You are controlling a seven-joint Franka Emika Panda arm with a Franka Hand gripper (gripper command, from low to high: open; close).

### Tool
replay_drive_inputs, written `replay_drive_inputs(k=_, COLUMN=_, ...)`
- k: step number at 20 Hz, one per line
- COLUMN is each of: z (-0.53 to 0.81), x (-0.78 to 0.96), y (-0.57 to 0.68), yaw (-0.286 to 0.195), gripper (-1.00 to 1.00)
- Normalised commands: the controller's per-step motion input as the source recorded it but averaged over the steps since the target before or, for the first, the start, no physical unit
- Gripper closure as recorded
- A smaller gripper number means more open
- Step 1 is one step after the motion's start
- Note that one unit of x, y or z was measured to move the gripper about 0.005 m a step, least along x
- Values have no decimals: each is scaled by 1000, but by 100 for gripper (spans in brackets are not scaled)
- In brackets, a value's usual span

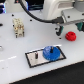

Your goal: Insert the blue gear onto the right peg, followed by the red gear

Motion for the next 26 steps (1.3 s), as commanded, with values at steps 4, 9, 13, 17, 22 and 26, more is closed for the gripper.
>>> replay_drive_inputs(k=4, z=2, x=-54, y=329, yaw=0, gripper=-100)
replay_drive_inputs(k=9, z=-174, x=-111, y=220, yaw=0, gripper=-100)
replay_drive_inputs(k=13, z=-311, x=-113, y=116, yaw=0, gripper=-100)
replay_drive_inputs(k=17, z=-313, x=-137, y=76, yaw=0, gripper=-100)
replay_drive_inputs(k=22, z=-294, x=-105, y=28, yaw=0, gripper=-100)
replay_drive_inputs(k=26, z=-172, x=-21, y=5, yaw=0, gripper=-100)
